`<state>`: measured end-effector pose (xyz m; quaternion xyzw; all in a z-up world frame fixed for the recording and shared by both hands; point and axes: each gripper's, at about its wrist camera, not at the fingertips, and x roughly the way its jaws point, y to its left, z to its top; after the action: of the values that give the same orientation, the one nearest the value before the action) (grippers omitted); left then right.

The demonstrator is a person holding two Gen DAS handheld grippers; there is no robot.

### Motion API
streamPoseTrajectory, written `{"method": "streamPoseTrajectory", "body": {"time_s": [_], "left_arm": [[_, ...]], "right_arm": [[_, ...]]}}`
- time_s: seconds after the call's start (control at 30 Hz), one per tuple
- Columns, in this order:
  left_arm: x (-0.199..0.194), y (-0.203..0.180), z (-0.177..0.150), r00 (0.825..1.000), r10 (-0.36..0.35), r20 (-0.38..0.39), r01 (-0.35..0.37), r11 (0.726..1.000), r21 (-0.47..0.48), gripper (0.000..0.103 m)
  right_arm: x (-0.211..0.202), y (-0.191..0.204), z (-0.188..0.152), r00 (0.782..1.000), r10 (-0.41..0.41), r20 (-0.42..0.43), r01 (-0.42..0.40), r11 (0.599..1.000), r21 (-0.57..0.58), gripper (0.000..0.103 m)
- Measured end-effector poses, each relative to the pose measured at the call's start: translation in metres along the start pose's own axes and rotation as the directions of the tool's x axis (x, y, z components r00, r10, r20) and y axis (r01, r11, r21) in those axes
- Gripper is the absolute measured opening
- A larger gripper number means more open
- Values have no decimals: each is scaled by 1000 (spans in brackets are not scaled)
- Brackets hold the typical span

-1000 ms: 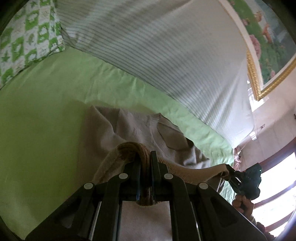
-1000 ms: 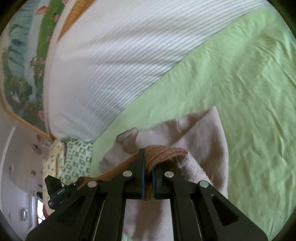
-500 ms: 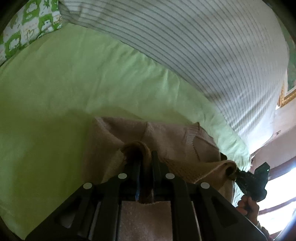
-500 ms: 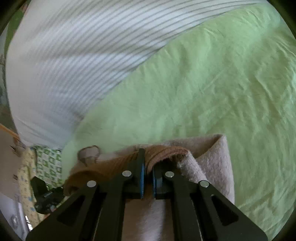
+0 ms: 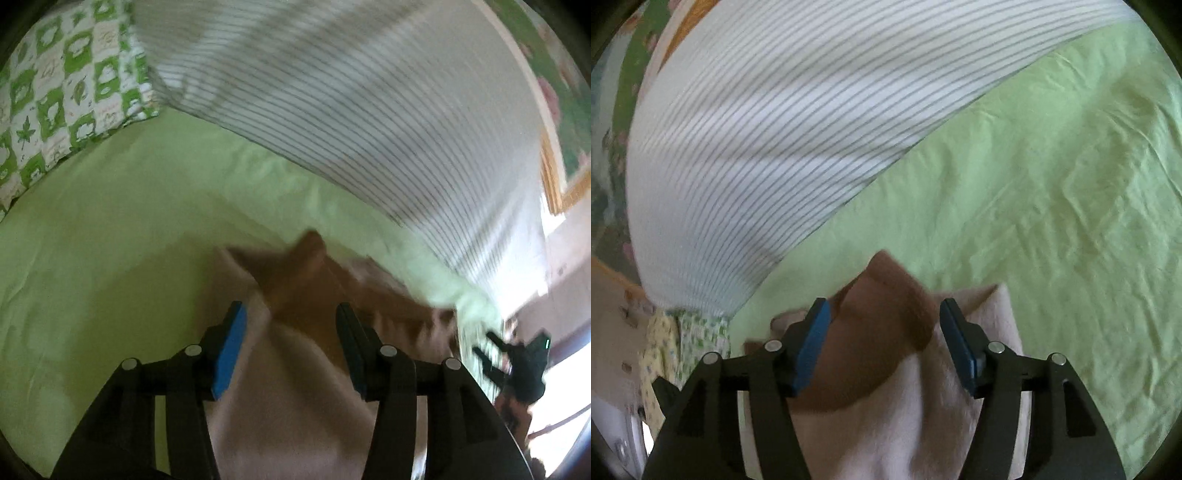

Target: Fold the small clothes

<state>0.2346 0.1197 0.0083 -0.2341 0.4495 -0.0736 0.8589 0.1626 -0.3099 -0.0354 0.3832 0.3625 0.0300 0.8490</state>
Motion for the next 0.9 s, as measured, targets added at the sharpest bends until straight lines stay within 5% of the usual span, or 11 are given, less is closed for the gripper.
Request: {"method": "streamPoseTrajectory", "body": {"time_s": [0.17, 0.27, 0.47, 0.6, 0.77, 0.9], "left_arm": [[-5, -48, -54, 988, -67, -137, 93, 977, 190, 51], [3, -75, -88, 969, -73, -236, 148, 937, 317, 51], [29, -90, -121, 930, -83, -359, 235, 884, 404, 51], [61, -88, -112, 936, -17, -352, 186, 871, 454, 50], [82, -65, -68, 964, 2, -267, 113, 903, 415, 38], [90, -39, -31, 981, 80, -178, -3, 918, 396, 36]], "right_arm": [[-16, 41, -36, 996, 64, -69, -78, 971, -224, 63], [-17, 69, -70, 982, 90, -163, -148, 908, -393, 63], [11, 98, -131, 920, 51, -388, -286, 765, -577, 58], [53, 99, -143, 881, -45, -470, -292, 730, -618, 40], [99, 97, -117, 907, -97, -410, -198, 761, -618, 7], [115, 90, -78, 953, -170, -252, -13, 806, -592, 6]]}}
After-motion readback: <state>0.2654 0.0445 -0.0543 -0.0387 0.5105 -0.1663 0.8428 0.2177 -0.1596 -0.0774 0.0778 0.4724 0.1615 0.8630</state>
